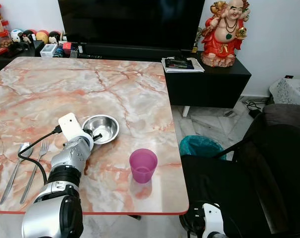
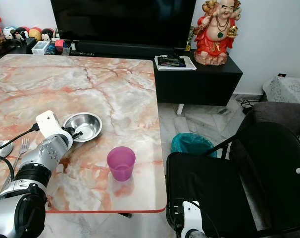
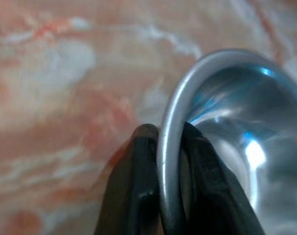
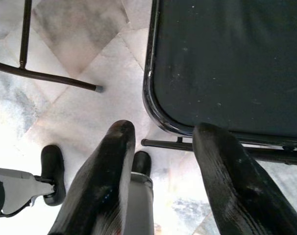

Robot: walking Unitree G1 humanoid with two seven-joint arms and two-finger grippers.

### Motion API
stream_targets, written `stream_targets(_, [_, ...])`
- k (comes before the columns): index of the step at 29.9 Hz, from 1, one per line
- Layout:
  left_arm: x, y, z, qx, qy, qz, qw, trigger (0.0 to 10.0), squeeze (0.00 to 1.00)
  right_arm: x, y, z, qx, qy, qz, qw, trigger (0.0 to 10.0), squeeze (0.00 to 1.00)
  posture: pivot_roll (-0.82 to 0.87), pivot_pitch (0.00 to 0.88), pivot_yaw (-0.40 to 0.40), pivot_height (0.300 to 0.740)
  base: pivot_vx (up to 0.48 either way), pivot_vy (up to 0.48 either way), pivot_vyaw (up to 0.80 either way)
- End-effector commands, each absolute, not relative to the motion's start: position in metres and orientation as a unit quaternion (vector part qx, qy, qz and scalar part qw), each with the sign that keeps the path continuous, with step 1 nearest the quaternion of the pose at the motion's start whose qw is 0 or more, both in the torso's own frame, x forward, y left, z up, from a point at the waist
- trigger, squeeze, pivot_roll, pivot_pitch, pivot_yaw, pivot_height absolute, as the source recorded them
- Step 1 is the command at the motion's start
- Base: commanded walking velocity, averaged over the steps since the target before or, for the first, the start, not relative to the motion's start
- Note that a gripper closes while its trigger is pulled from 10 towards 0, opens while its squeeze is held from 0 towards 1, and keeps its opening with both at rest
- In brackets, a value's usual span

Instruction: Setting the table

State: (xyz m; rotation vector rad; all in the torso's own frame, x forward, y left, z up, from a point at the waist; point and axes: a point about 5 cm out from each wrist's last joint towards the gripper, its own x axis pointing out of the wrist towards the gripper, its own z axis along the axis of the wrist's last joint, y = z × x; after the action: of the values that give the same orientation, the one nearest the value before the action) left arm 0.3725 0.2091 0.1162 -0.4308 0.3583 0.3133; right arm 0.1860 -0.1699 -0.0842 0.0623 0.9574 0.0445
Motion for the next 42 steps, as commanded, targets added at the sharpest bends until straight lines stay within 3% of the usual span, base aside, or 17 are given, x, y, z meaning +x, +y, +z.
stream_targets(1, [0.371,0.209,0.114,-0.217,0.176,0.17,0.945,0.0,0.0,0.19,-0.171,-0.082,0.025,0.456,0.028,0.889,10.0,0.0,-0.03,0.0,-0.084,0.74,0.0,0.0,0.0])
stream_targets(5, [0.372,0.212,0.119,-0.226,0.155,0.179,0.945,0.0,0.0,0.19,-0.17,-0.082,0.023,0.456,0.03,0.889,10.0,0.0,-0.03,0.0,-0.085,0.74,0.0,0.0,0.0])
stream_targets(9, [0.376,0.216,0.142,-0.235,0.058,0.174,0.955,0.0,0.0,0.191,-0.17,-0.081,0.023,0.455,0.03,0.89,10.0,0.0,-0.03,0.0,-0.091,0.74,0.0,0.0,0.0])
stream_targets(10, [0.377,0.215,0.148,-0.226,0.034,0.166,0.959,0.6,0.0,0.192,-0.17,-0.081,0.024,0.455,0.03,0.89,10.0,0.0,-0.02,0.0,-0.093,0.74,0.0,0.0,0.0])
stream_targets(11, [0.378,0.213,0.154,-0.219,0.013,0.158,0.963,2.3,0.0,0.192,-0.17,-0.081,0.024,0.454,0.029,0.89,10.0,0.0,-0.02,0.0,-0.095,0.74,0.0,0.0,0.0])
stream_targets(12, [0.378,0.211,0.159,-0.21,-0.003,0.15,0.966,5.5,0.0,0.192,-0.171,-0.081,0.023,0.454,0.028,0.89,10.0,0.0,-0.02,0.0,-0.097,0.74,0.0,0.0,0.0])
stream_targets(13, [0.379,0.207,0.164,-0.21,-0.021,0.137,0.968,10.0,0.0,0.192,-0.171,-0.081,0.023,0.454,0.026,0.89,10.0,0.0,-0.02,0.0,-0.099,0.74,0.0,0.0,0.0])
stream_targets(20, [0.374,0.197,0.184,-0.214,-0.119,0.103,0.964,10.0,0.0,0.193,-0.172,-0.08,0.026,0.447,0.013,0.894,10.0,0.0,-0.02,0.0,-0.093,0.74,0.0,0.0,0.0])
stream_targets(25, [0.369,0.19,0.193,-0.17,-0.163,0.091,0.968,10.0,0.0,0.193,-0.172,-0.08,0.033,0.442,0.007,0.896,10.0,0.0,-0.02,0.0,-0.087,0.74,0.0,0.0,0.0])
stream_targets(42, [0.37,0.182,0.198,-0.159,-0.171,0.075,0.969,10.0,0.0,0.186,-0.183,-0.083,0.025,0.449,-0.037,0.892,10.0,0.0,-0.03,0.0,-0.068,0.74,0.0,0.256,0.0])
